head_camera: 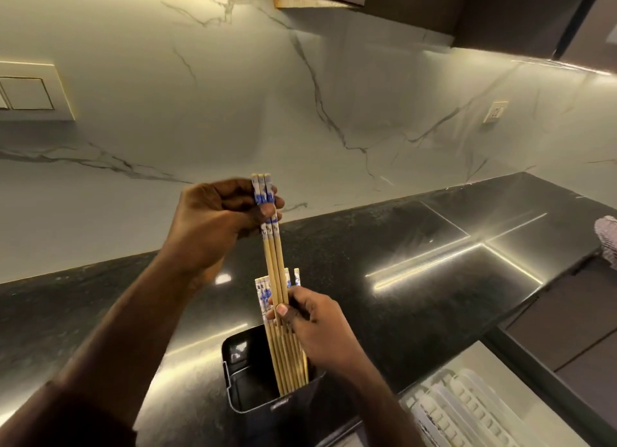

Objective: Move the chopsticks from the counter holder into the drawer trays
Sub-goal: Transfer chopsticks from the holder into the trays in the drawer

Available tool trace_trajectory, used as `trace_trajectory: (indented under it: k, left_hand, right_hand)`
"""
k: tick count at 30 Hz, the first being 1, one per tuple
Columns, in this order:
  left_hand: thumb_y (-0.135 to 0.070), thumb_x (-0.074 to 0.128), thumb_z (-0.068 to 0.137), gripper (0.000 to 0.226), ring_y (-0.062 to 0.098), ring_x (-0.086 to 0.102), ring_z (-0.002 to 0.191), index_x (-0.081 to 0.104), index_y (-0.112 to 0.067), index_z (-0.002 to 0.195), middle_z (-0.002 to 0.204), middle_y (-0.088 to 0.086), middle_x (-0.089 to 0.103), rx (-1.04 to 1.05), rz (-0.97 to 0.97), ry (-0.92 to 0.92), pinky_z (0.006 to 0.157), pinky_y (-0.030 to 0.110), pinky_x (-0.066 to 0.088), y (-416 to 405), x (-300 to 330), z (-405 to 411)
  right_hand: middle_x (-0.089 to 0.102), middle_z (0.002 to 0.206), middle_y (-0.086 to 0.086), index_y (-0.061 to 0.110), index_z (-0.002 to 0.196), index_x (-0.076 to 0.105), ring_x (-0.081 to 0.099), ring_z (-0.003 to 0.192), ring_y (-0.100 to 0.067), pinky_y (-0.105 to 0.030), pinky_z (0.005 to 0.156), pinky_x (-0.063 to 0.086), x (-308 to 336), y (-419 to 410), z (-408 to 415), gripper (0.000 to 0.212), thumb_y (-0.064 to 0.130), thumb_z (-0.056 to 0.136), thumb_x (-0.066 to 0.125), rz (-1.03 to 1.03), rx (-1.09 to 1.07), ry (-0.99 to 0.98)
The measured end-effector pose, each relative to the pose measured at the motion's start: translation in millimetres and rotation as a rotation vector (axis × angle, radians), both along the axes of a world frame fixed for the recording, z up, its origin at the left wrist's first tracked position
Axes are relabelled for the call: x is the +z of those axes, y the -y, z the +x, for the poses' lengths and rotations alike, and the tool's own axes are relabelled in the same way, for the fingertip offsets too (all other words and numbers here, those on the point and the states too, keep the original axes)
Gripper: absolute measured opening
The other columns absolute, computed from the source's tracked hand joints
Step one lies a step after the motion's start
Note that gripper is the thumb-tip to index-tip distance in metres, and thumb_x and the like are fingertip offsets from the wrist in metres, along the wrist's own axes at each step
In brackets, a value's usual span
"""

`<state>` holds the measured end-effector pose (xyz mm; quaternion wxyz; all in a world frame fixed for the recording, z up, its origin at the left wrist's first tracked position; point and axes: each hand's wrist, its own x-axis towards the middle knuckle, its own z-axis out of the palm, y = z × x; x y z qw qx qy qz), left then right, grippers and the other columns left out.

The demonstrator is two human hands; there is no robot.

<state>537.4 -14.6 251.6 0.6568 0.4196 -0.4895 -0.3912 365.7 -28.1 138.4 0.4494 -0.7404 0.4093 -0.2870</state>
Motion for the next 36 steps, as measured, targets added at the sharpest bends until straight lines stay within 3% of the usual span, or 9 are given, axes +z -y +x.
trace_trajectory:
  k: [5, 8, 10, 14, 16, 19, 24, 30, 36]
  left_hand:
    - [-0.007, 0.068, 0.063, 0.031, 0.02, 0.074, 0.075, 0.07, -0.01, 0.094, 0.082, 0.003, 0.078, -0.068, -0.066, -0.024, 0.069, 0.029, 0.06, -3.2, 23.3, -47.5]
    - [-0.007, 0.068, 0.066, 0.03, 0.021, 0.074, 0.08, 0.07, -0.012, 0.096, 0.085, 0.004, 0.078, -0.103, -0.075, -0.027, 0.069, 0.03, 0.06, -8.6, 26.0, -88.4]
    - [-0.009, 0.068, 0.066, 0.031, 0.022, 0.074, 0.082, 0.07, -0.013, 0.097, 0.088, 0.005, 0.078, -0.133, -0.074, -0.02, 0.069, 0.029, 0.059, -13.8, 24.4, -117.9]
    - [-0.011, 0.07, 0.065, 0.031, 0.022, 0.074, 0.081, 0.071, -0.013, 0.096, 0.089, 0.006, 0.078, -0.195, -0.061, -0.035, 0.069, 0.03, 0.06, -29.3, 17.6, -189.6]
    - [-0.009, 0.07, 0.065, 0.031, 0.022, 0.074, 0.08, 0.071, -0.01, 0.096, 0.088, 0.008, 0.077, -0.228, -0.029, -0.063, 0.071, 0.032, 0.061, -37.7, 10.0, -225.8]
    - [-0.005, 0.068, 0.071, 0.031, 0.024, 0.074, 0.086, 0.07, -0.008, 0.101, 0.093, 0.01, 0.077, -0.281, 0.024, -0.072, 0.071, 0.03, 0.059, -49.1, -5.7, -284.8]
    - [-0.011, 0.071, 0.067, 0.033, 0.024, 0.073, 0.09, 0.071, -0.012, 0.1, 0.097, 0.01, 0.076, -0.342, 0.116, -0.124, 0.068, 0.026, 0.058, -60.4, -32.1, -367.8]
    - [-0.004, 0.071, 0.078, 0.029, 0.023, 0.073, 0.092, 0.07, -0.009, 0.107, 0.098, 0.009, 0.076, -0.355, 0.268, -0.062, 0.074, 0.033, 0.06, -51.7, -84.7, -428.5]
    - [-0.003, 0.068, 0.083, 0.021, 0.024, 0.074, 0.088, 0.068, -0.006, 0.103, 0.092, 0.009, 0.077, -0.328, 0.453, -0.032, 0.068, 0.031, 0.061, -28.2, -156.2, -445.2]
  right_hand:
    - [0.073, 0.092, 0.007, 0.033, 0.103, 0.066, 0.07, 0.087, -0.007, -0.025, 0.072, 0.057, 17.0, -6.5, -52.1, 0.017, 0.021, 0.097, 0.054, 0.028, -0.042, 0.093]
    - [0.073, 0.092, 0.003, 0.036, 0.101, 0.066, 0.071, 0.09, -0.013, -0.03, 0.078, 0.06, 21.7, -19.9, -99.3, 0.016, 0.027, 0.097, 0.055, 0.079, -0.072, 0.106]
    - [0.073, 0.092, -0.001, 0.031, 0.102, 0.068, 0.071, 0.092, -0.017, -0.036, 0.083, 0.06, 22.2, -31.5, -130.1, 0.015, 0.025, 0.096, 0.056, 0.107, -0.097, 0.135]
    - [0.073, 0.087, -0.004, 0.022, 0.1, 0.07, 0.072, 0.086, -0.019, -0.027, 0.075, 0.06, 21.1, -66.4, -204.5, 0.012, 0.021, 0.095, 0.059, 0.119, -0.189, 0.151]
    - [0.073, 0.084, -0.003, 0.018, 0.1, 0.07, 0.072, 0.082, -0.019, -0.029, 0.077, 0.061, 18.4, -85.0, -243.1, 0.013, 0.022, 0.095, 0.059, 0.105, -0.233, 0.105]
    - [0.074, 0.081, -0.006, 0.01, 0.098, 0.072, 0.072, 0.075, -0.018, -0.029, 0.075, 0.061, 14.6, -113.6, -305.1, 0.017, 0.021, 0.094, 0.061, 0.15, -0.285, 0.084]
    - [0.072, 0.076, -0.011, 0.004, 0.09, 0.072, 0.07, 0.073, -0.026, -0.045, 0.079, 0.061, 1.5, -143.4, -392.1, 0.014, 0.015, 0.093, 0.064, 0.278, -0.384, 0.136]
    - [0.074, 0.077, -0.011, 0.009, 0.086, 0.072, 0.07, 0.07, -0.021, -0.04, 0.075, 0.062, -32.9, -151.2, -452.9, 0.015, 0.02, 0.092, 0.064, 0.379, -0.473, 0.026]
    - [0.074, 0.071, -0.008, 0.004, 0.079, 0.072, 0.066, 0.062, -0.018, -0.038, 0.071, 0.059, -79.0, -137.4, -473.8, 0.025, 0.023, 0.093, 0.063, 0.396, -0.503, -0.139]
